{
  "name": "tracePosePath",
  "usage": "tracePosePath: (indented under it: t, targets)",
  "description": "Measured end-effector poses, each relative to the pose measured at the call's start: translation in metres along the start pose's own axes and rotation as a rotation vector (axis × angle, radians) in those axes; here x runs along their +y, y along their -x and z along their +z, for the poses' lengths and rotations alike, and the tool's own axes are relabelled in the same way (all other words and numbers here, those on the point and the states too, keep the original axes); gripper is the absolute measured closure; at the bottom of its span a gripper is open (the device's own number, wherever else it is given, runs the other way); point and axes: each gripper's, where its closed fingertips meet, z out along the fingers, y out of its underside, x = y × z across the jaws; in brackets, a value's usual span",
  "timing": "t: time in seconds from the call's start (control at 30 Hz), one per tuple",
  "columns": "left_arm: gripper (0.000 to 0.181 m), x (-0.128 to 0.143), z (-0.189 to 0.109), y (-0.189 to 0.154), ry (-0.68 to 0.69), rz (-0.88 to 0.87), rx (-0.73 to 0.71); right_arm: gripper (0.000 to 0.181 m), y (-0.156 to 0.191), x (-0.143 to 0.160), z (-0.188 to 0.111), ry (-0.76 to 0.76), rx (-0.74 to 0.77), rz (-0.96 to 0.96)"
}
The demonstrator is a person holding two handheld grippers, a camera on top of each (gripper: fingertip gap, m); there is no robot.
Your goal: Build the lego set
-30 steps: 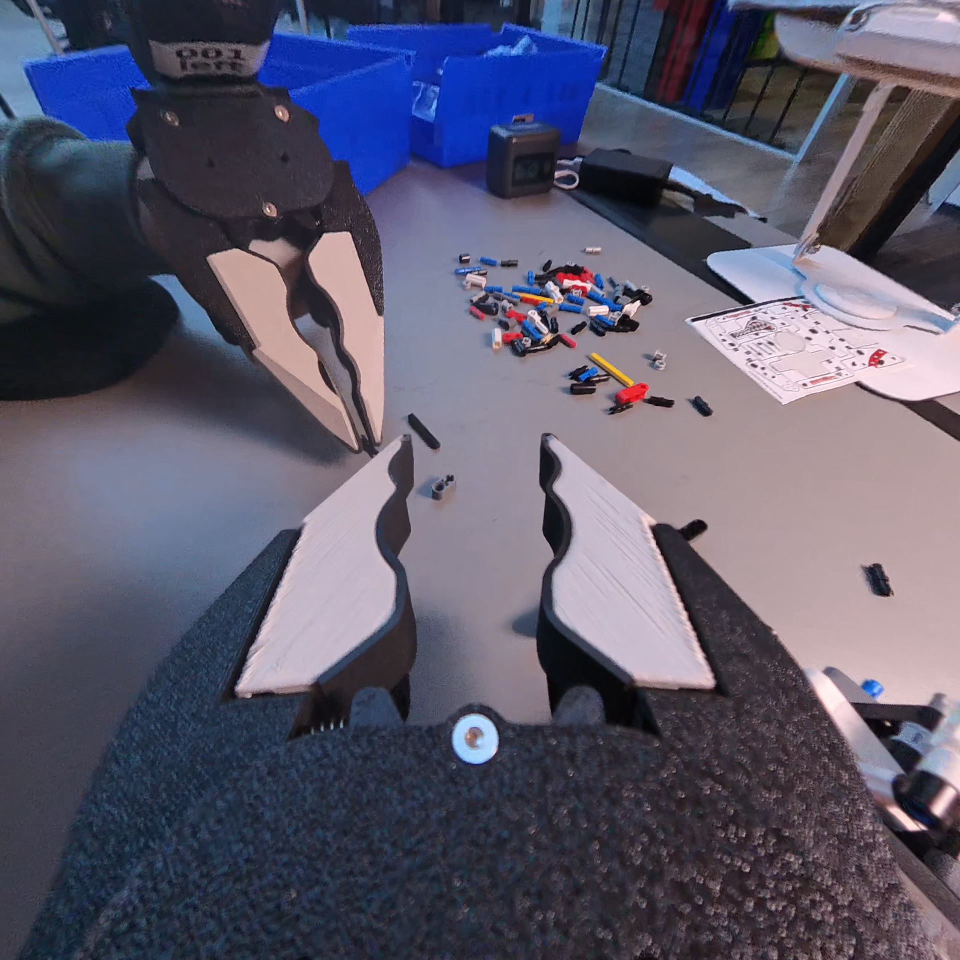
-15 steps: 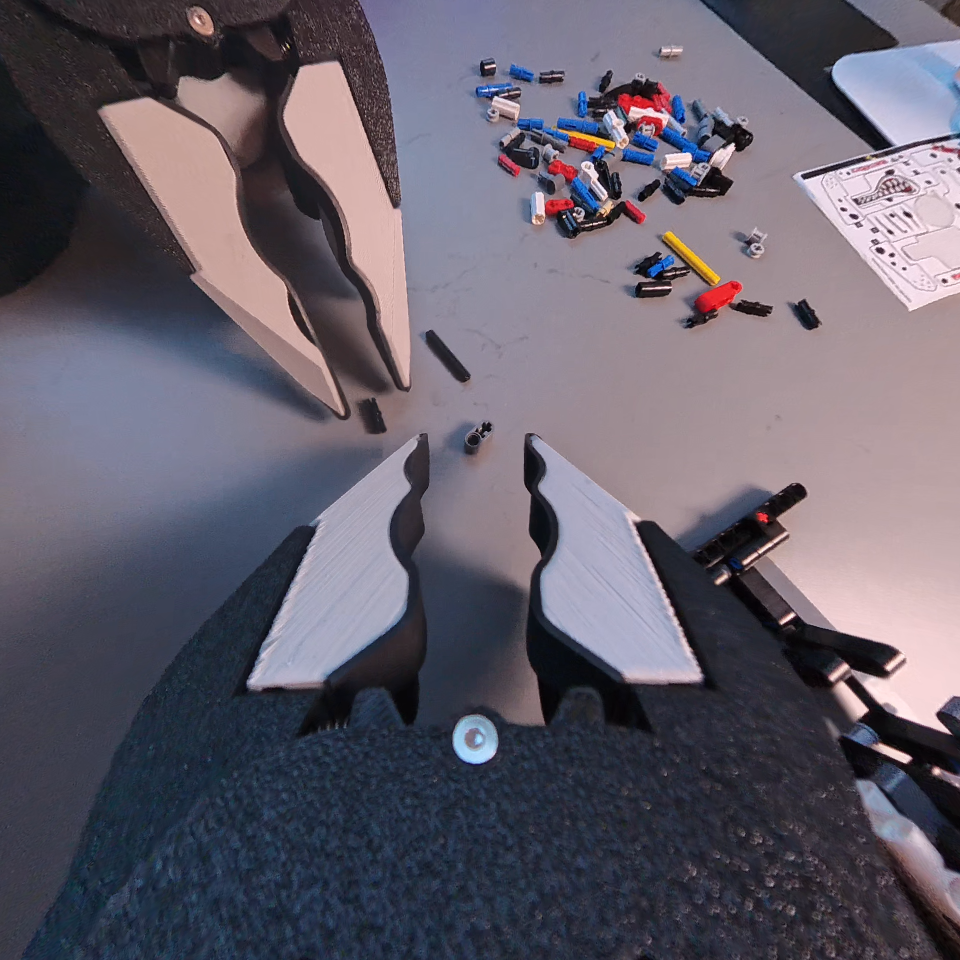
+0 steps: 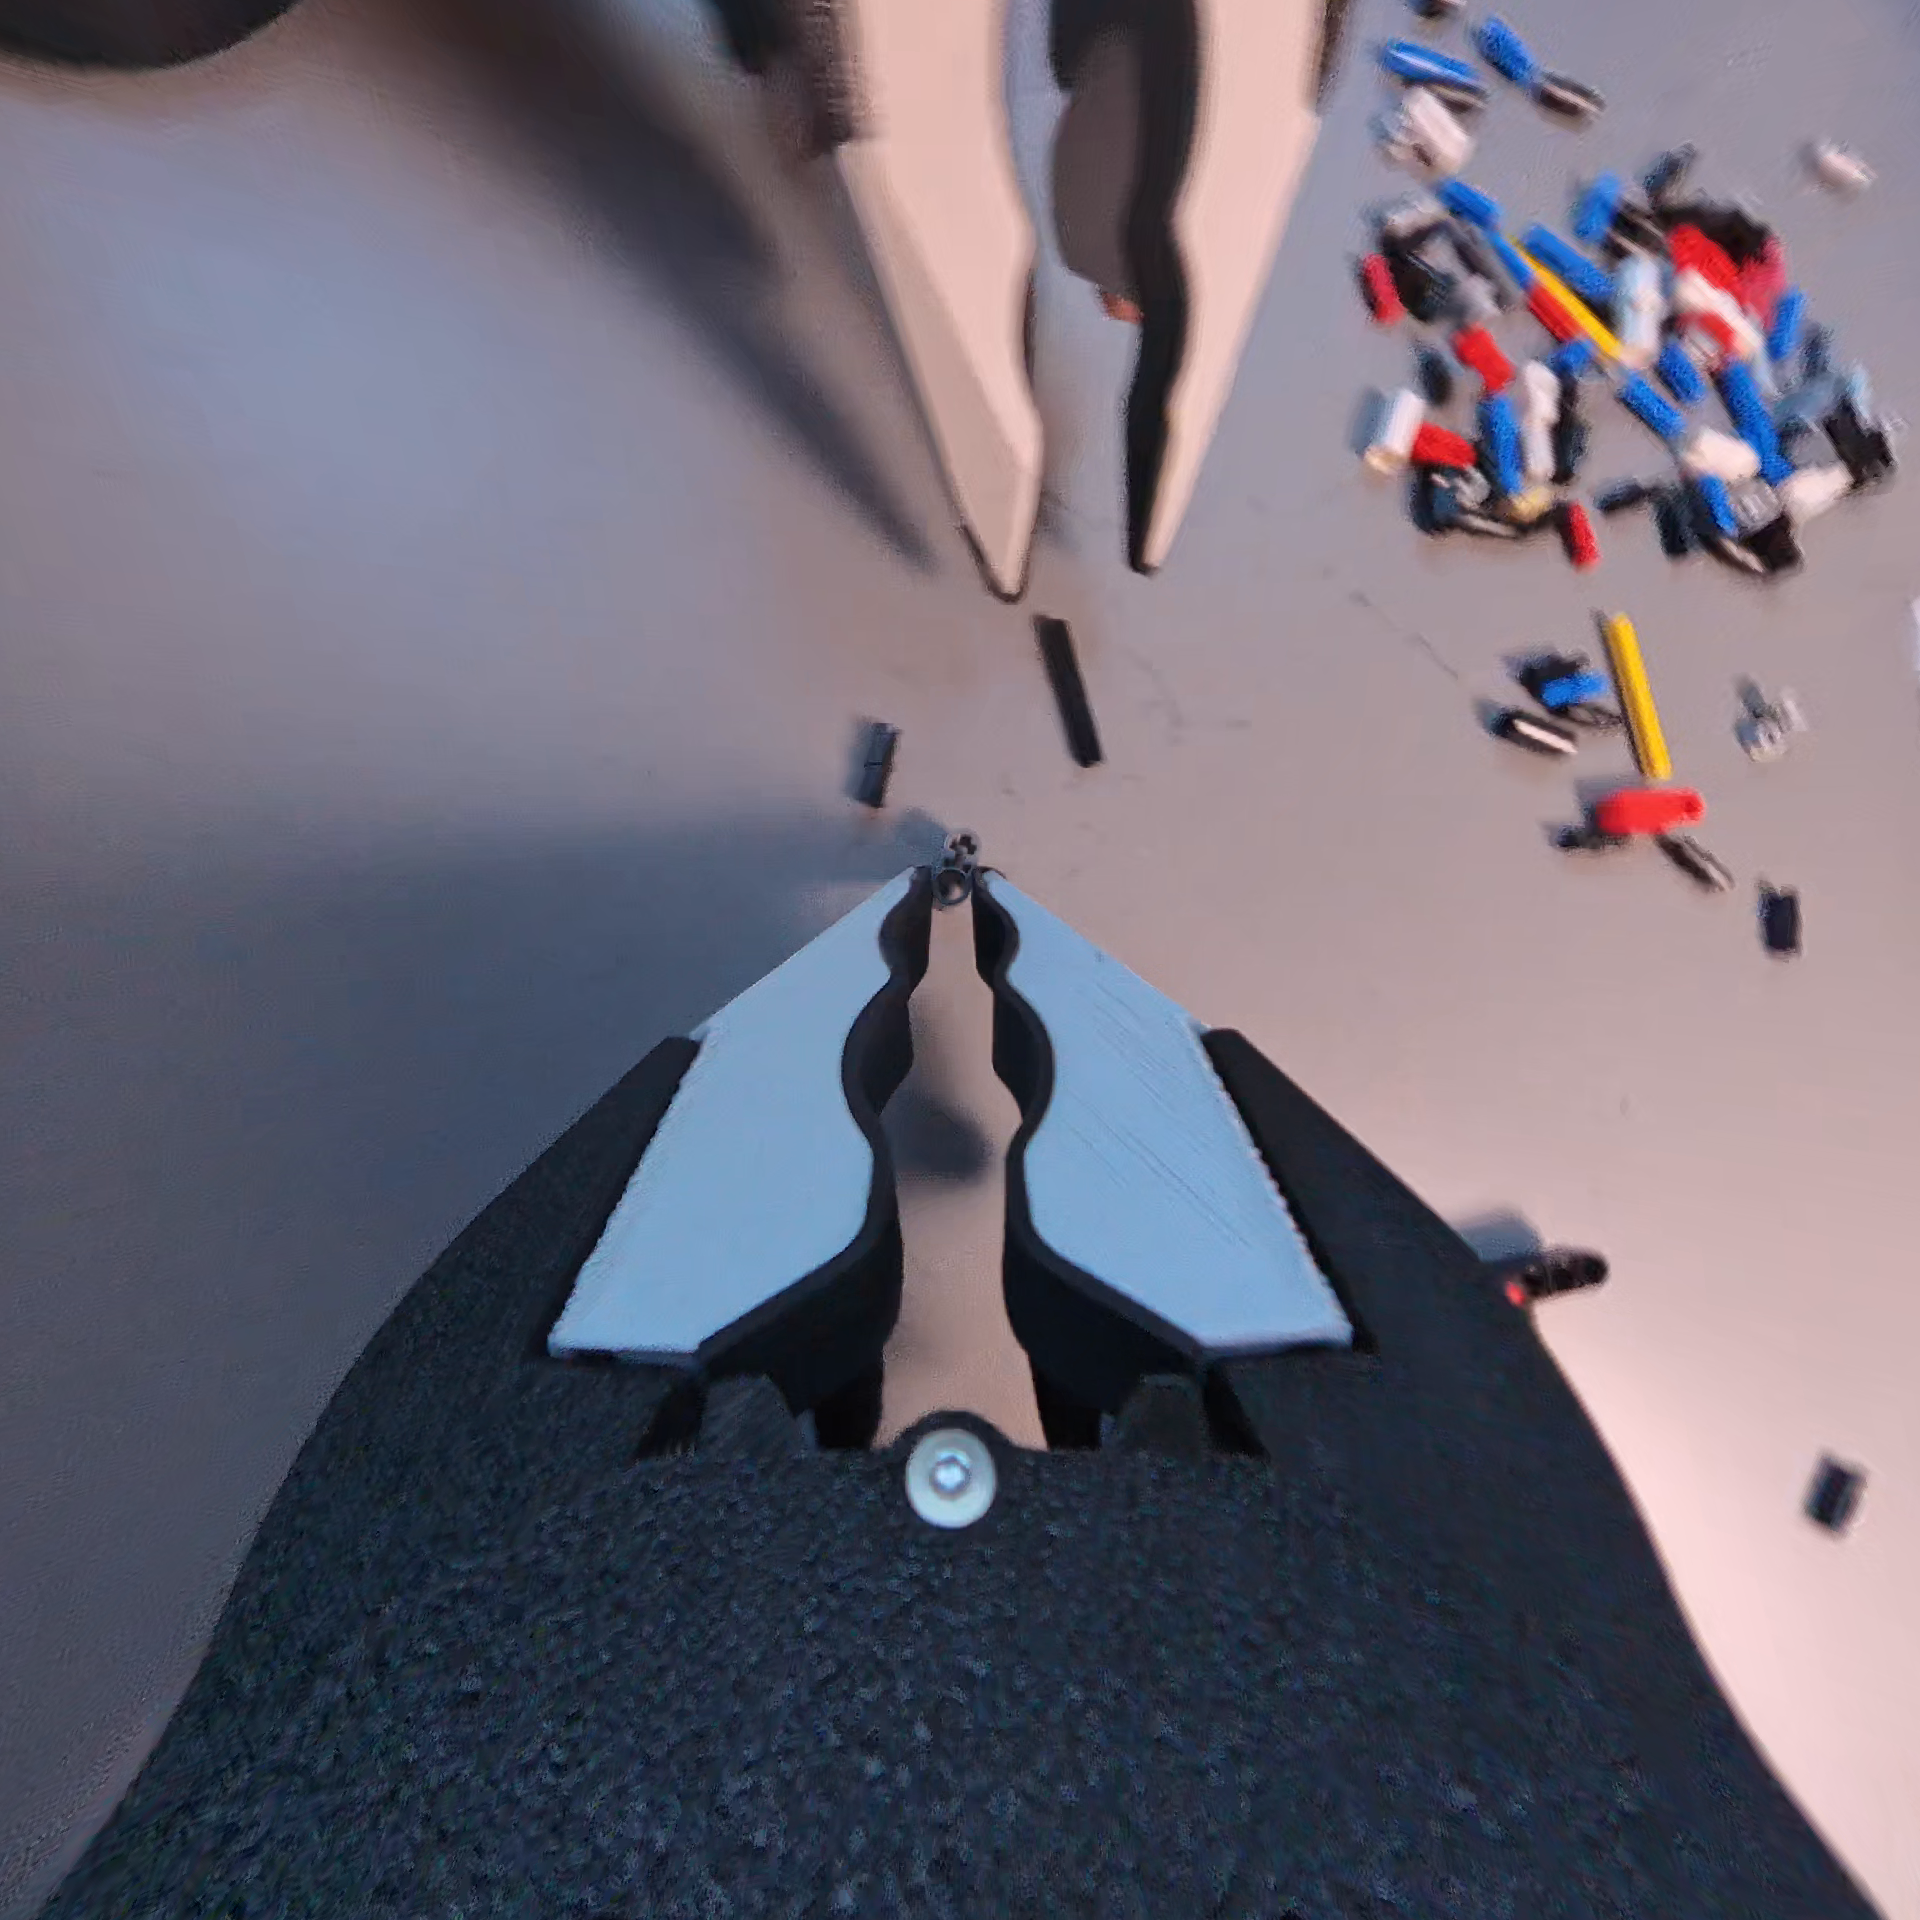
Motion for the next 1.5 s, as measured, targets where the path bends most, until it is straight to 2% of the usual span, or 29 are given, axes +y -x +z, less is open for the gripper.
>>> tracePosePath:
  t: [0.07,0.27,0.53,0.73,1.0,1.1,1.17,1.23,1.37,1.5]
  targets:
    - [0.157,0.003,0.001,0.000,0.013,0.002,0.000,0.174,0.015,-0.005,-0.003,-0.010,-0.083,-0.120]
    - [0.159,0.010,0.007,0.000,0.047,0.012,-0.004,0.174,0.023,-0.007,0.003,-0.015,-0.183,-0.144]
    - [0.160,0.004,0.006,-0.005,0.027,0.020,0.011,0.174,0.022,-0.004,0.003,-0.021,-0.176,-0.098]
    - [0.165,-0.010,0.003,-0.041,-0.016,0.042,0.180,0.174,0.016,0.008,-0.005,0.044,-0.095,0.017]
    - [0.166,-0.001,0.012,-0.055,0.043,0.060,0.235,0.155,0.059,0.008,-0.016,0.065,-0.242,0.039]
    - [0.166,-0.001,0.012,-0.055,0.043,0.058,0.232,0.159,0.068,0.003,-0.016,0.022,-0.281,0.025]
    - [0.166,0.000,0.012,-0.055,0.045,0.057,0.231,0.161,0.065,-0.001,-0.011,0.004,-0.255,0.019]
    - [0.166,0.000,0.012,-0.054,0.047,0.058,0.229,0.154,0.061,-0.007,-0.008,-0.022,-0.224,0.018]
    - [0.165,-0.001,0.011,-0.052,0.038,0.052,0.218,0.153,0.056,-0.022,-0.020,-0.123,-0.225,0.030]
    - [0.165,0.000,0.011,-0.049,0.038,0.045,0.214,0.153,0.034,-0.011,-0.019,-0.091,-0.131,0.025]
